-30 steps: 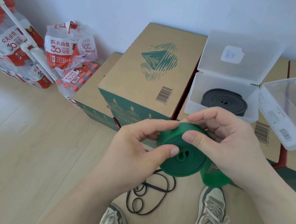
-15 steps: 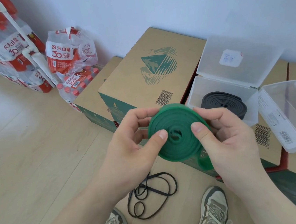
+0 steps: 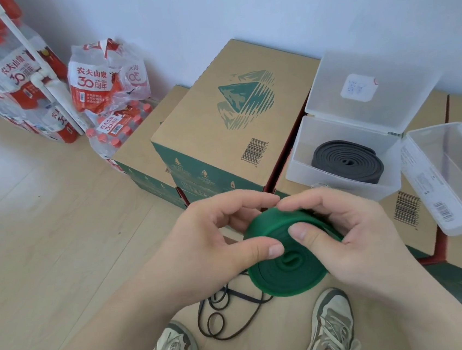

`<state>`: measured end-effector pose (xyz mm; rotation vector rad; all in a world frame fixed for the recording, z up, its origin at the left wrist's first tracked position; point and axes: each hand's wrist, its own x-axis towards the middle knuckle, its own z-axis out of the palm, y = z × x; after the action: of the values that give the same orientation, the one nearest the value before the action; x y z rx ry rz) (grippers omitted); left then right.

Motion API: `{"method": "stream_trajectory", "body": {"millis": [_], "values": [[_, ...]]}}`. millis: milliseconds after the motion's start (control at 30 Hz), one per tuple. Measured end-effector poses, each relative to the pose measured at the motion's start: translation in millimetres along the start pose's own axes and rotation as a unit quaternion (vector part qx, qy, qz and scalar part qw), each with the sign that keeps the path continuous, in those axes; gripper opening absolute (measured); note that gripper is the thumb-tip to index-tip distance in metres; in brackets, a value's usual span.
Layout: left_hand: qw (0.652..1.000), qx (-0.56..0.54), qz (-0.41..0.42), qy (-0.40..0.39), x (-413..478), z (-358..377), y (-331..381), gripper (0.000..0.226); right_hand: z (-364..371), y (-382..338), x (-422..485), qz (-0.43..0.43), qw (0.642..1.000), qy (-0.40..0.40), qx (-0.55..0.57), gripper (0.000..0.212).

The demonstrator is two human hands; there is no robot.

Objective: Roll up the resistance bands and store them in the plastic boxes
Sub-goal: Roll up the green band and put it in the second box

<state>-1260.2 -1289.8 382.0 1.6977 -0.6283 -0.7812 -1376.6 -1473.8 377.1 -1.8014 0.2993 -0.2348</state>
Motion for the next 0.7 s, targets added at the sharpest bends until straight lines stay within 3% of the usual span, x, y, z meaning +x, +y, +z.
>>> {"method": "stream_trajectory", "body": {"millis": [200, 400, 700], "values": [[0.998, -0.013, 0.025, 0.061, 2.4, -2.2, -6.1, 0.041, -0.5, 2.4, 6.9, 0.022, 0.995, 0.097, 0.014, 0.021], [0.981, -0.101, 0.063, 0.152, 5.2, 2.9, -7.1, 0.033, 7.6, -6.4, 12.0, 0.028, 0.980, 0.150, 0.128, 0.019], [0.964, -0.149, 0.063, 0.213, 7.7, 16.2, -3.2, 0.027, 10.7, -5.5, 13.9, 0.033, 0.974, 0.145, 0.172, 0.030]]}}
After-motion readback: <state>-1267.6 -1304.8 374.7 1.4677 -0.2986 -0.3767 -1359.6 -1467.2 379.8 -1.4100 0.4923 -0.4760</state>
